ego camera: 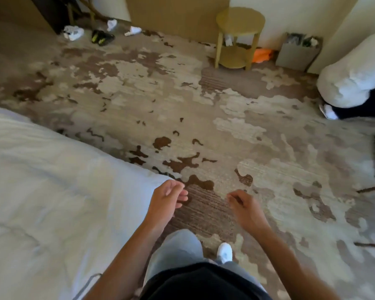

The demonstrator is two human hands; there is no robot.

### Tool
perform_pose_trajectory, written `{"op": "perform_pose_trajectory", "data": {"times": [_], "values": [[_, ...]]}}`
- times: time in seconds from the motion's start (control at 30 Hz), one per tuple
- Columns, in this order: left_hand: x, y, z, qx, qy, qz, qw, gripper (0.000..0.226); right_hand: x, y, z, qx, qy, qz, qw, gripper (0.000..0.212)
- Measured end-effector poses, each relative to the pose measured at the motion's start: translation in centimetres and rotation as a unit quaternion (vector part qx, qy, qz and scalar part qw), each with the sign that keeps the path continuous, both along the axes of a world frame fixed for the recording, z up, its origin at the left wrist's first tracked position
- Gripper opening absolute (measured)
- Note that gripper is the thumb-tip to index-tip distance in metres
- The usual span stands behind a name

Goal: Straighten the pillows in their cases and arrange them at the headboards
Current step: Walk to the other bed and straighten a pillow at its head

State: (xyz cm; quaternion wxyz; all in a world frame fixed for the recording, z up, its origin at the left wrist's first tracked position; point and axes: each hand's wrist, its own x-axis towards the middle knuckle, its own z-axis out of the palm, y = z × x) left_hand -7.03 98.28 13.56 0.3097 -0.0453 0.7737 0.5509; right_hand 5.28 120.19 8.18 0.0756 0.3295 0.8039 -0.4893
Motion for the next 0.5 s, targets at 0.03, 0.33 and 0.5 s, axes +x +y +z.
{"op": "perform_pose_trajectory", "data": {"times": [0.03,0.33,0.5], "values": [[-1.4,0.5,0.0,-0.002,-0.001,0.023,1.0,0.017,-3.1,1.1,0.3,0.001,0.002,0.025,1.0,0.015],[-19.6,3.0,-3.4,0.012,-0.077,0.185,0.98,0.02,-33.9,4.8,2.3,0.012,0.043,0.187,0.981,0.022],[-33.0,5.3,-3.6,0.043,-0.075,0.193,0.977,0.02,-46.2,6.4,3.4,0.01,0.018,0.178,0.984,0.021]]}}
